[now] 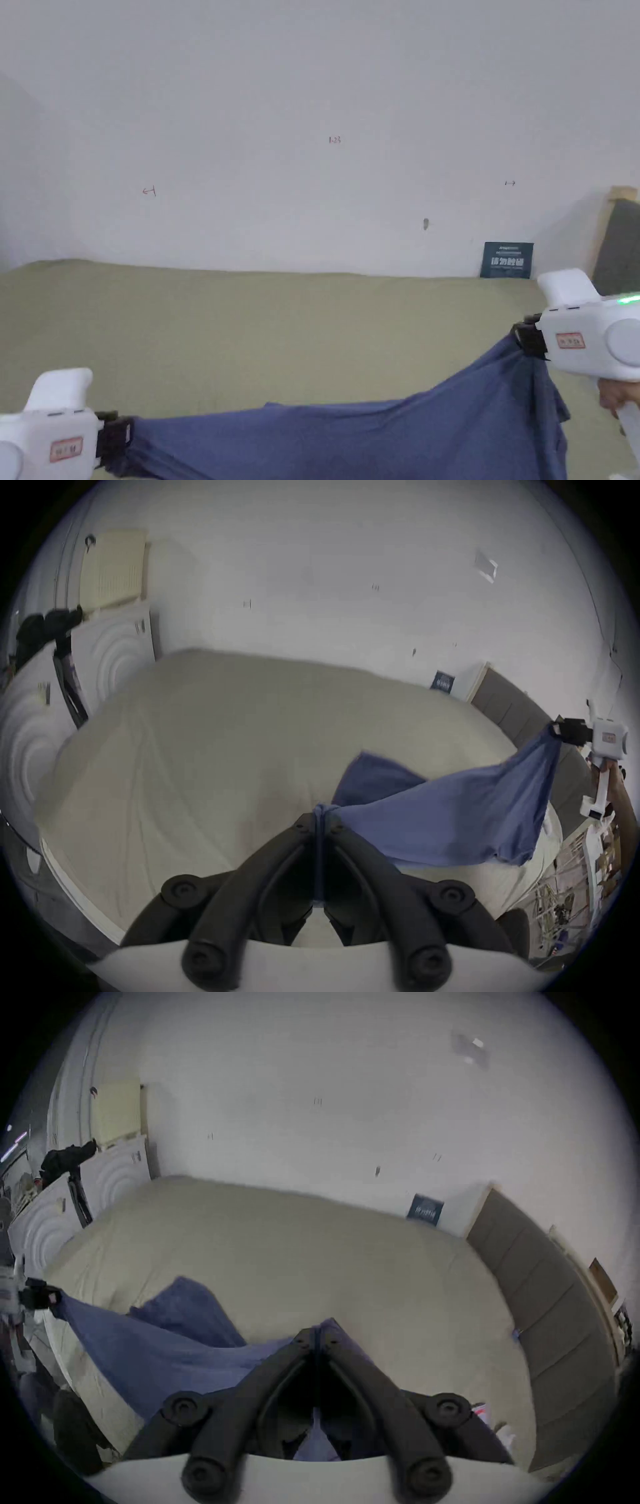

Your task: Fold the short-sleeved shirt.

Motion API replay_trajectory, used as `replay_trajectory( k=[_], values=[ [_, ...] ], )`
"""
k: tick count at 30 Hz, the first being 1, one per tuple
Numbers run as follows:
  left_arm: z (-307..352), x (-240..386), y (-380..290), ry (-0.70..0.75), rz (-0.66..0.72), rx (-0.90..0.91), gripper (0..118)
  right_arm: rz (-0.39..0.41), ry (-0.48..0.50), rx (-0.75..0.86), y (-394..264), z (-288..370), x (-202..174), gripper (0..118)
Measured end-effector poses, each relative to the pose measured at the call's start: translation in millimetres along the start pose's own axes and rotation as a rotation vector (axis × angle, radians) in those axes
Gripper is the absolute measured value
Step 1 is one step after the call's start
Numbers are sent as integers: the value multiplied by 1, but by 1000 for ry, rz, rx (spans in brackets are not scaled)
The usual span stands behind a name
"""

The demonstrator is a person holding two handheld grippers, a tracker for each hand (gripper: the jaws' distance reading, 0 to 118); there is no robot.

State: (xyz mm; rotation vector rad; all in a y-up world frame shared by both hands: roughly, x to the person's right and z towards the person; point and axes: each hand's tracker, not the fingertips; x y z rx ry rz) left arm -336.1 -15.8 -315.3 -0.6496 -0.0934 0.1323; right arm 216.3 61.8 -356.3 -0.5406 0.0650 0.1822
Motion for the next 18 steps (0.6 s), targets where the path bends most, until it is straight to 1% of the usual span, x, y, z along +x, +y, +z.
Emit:
replay_trajectory(
  k=[3,5,7,9,12,18],
  values=[
    [20,7,48,8,-25,71,5,-37,-47,95,22,48,15,0],
    [31,12,81,-3,-28,81,5,-69,-73,149,34,76,23,0],
    [39,20,110,1,-39,106,5,-94,-81,175,47,94,30,0],
    [52,35,132,34,-73,127,5,-117,-90,205,59,110,37,0],
    [64,48,164,46,-68,165,5,-129,-106,247,77,127,39,0],
    [76,67,210,97,-99,214,5,-162,-129,303,113,131,45,0]
  ],
)
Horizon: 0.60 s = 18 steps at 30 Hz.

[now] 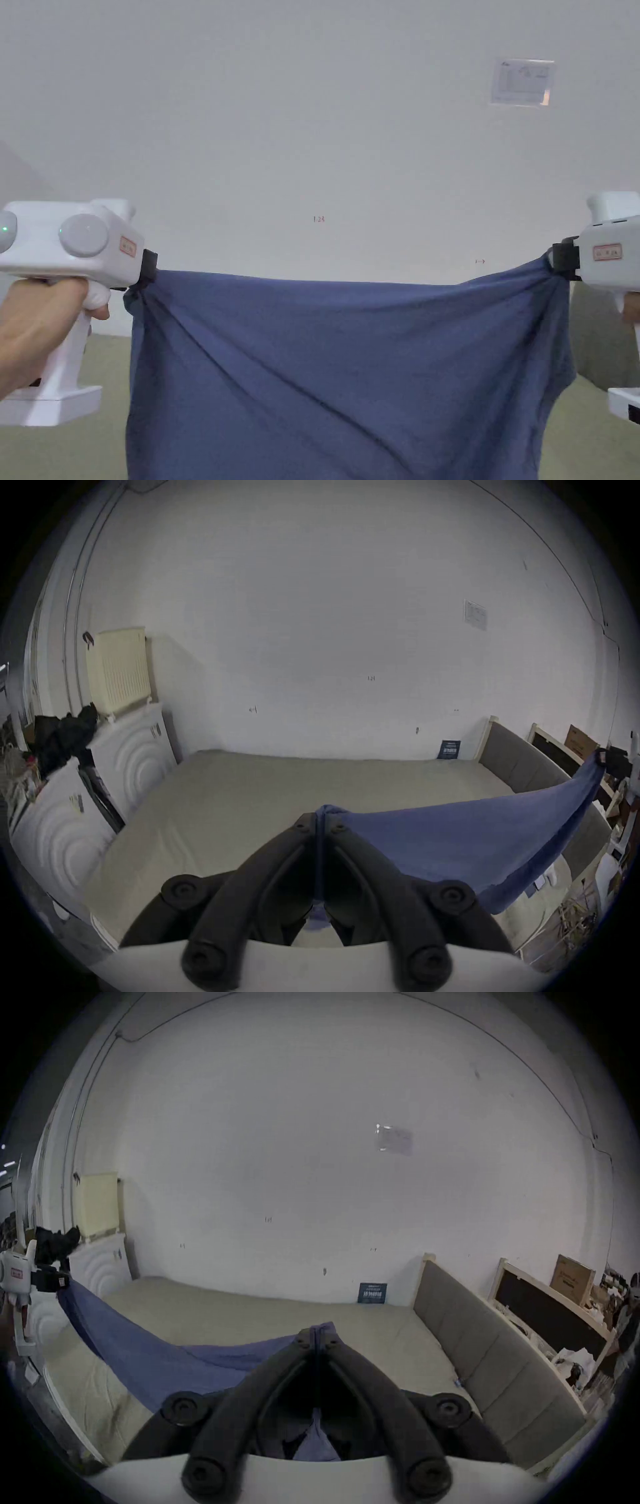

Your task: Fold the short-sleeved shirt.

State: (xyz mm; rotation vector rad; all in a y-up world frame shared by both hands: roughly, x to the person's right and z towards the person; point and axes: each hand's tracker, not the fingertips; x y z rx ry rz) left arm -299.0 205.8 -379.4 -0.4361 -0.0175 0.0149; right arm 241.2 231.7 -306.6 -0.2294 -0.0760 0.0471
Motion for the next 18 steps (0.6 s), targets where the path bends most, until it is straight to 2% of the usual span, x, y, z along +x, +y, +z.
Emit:
replay_trajectory(
  k=[10,13,18],
  values=[
    [-27,0,52,76,-18,28,5,12,-27,11,40,-60,-14,0],
    [-46,2,64,93,-20,36,5,48,-53,2,53,-87,-16,0],
    [-86,10,90,124,-24,38,5,55,-69,9,78,-133,-16,0]
  ],
)
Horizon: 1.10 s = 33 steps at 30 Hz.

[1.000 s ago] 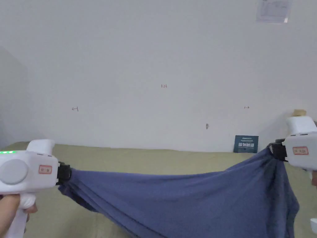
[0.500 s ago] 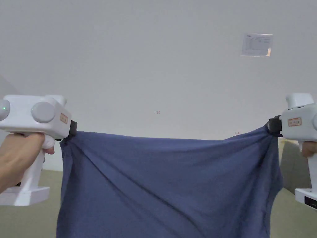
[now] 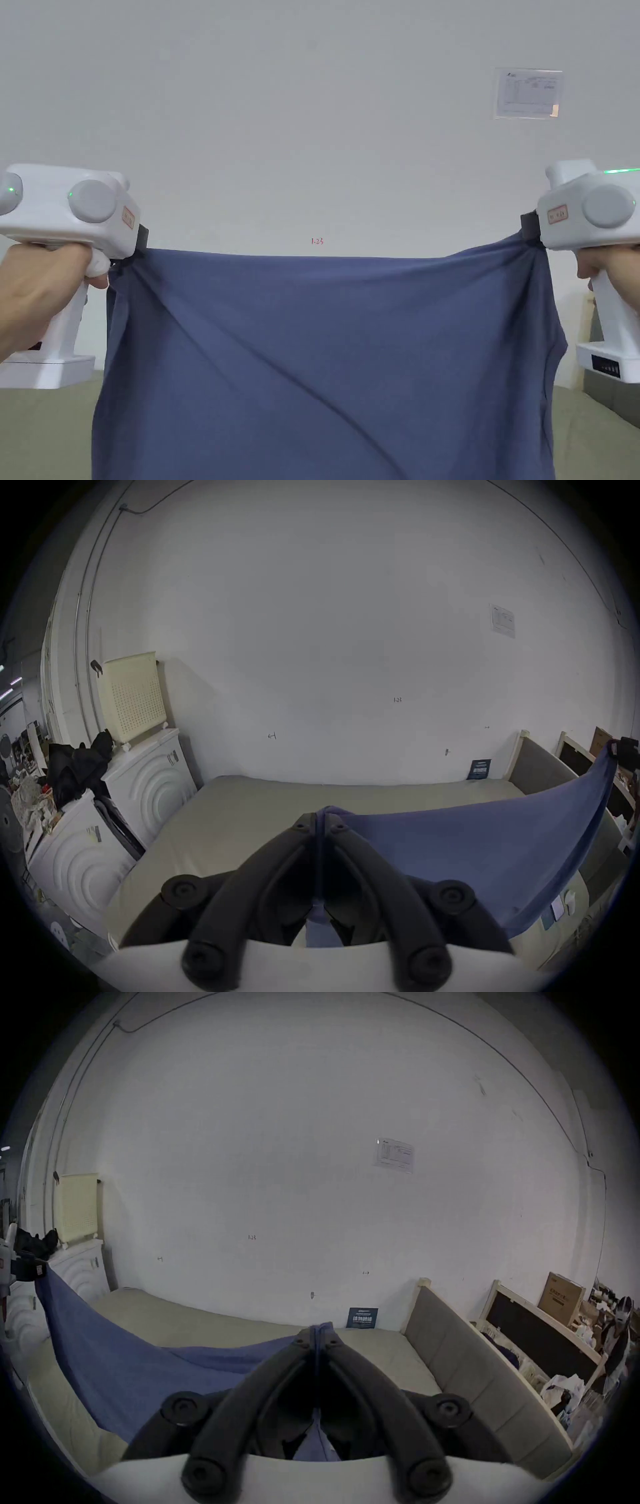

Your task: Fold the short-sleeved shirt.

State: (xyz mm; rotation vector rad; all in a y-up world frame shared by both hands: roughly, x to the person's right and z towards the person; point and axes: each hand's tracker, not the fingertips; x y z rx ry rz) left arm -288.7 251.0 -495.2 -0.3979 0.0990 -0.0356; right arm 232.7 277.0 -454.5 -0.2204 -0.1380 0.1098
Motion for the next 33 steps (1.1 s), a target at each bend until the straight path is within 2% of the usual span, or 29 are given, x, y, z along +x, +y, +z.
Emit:
replay_trajectory(
  k=[11,18,24,26,28,29,33],
  values=[
    [-90,30,41,54,-22,16,4,35,-50,29,40,-98,-8,0],
    [-150,44,27,92,-42,-22,4,22,-69,3,21,-154,-25,0],
    [-192,51,-24,80,-66,-84,4,44,-48,-101,-47,-186,-35,0],
    [-205,51,-58,51,-61,-142,4,41,-33,-133,-85,-181,-39,0],
    [-214,54,-91,58,-105,-197,4,77,-65,-184,-121,-176,-42,0],
    [-213,53,-109,41,-94,-190,4,83,-48,-222,-142,-171,-43,0],
    [-201,44,-186,-7,-55,-297,4,45,-18,-292,-209,-140,-38,0]
  ],
)
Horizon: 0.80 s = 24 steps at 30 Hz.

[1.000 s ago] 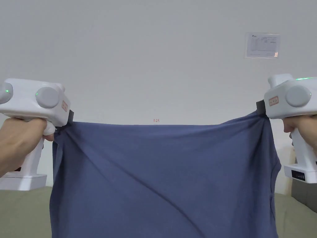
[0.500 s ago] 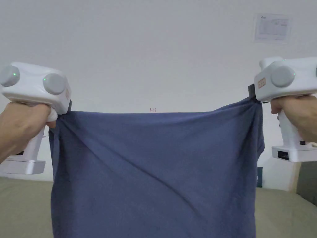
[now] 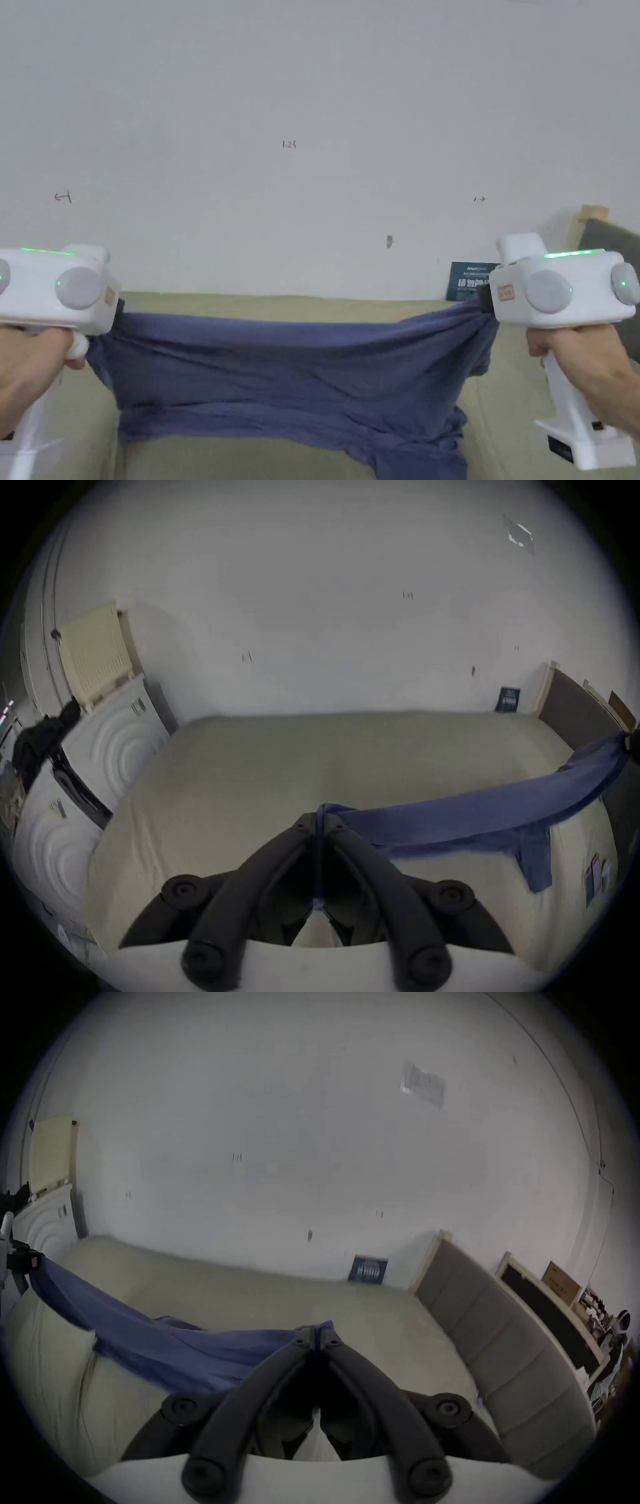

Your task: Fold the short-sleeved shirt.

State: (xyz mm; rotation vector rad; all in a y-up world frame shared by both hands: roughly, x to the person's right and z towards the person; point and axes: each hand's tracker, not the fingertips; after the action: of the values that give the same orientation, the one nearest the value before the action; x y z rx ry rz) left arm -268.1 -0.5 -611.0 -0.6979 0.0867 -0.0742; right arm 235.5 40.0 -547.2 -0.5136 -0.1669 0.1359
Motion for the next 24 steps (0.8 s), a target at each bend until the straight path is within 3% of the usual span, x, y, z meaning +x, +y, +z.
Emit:
replay_trajectory(
  k=[1,14,24],
  values=[
    [2,-3,-19,1,-3,4,4,25,25,-41,-19,7,0,0],
    [102,-55,-232,-54,-28,-114,4,-3,132,-145,-239,153,0,0],
    [188,-77,-346,-98,21,-136,4,-47,184,-195,-343,241,8,0]
  ],
)
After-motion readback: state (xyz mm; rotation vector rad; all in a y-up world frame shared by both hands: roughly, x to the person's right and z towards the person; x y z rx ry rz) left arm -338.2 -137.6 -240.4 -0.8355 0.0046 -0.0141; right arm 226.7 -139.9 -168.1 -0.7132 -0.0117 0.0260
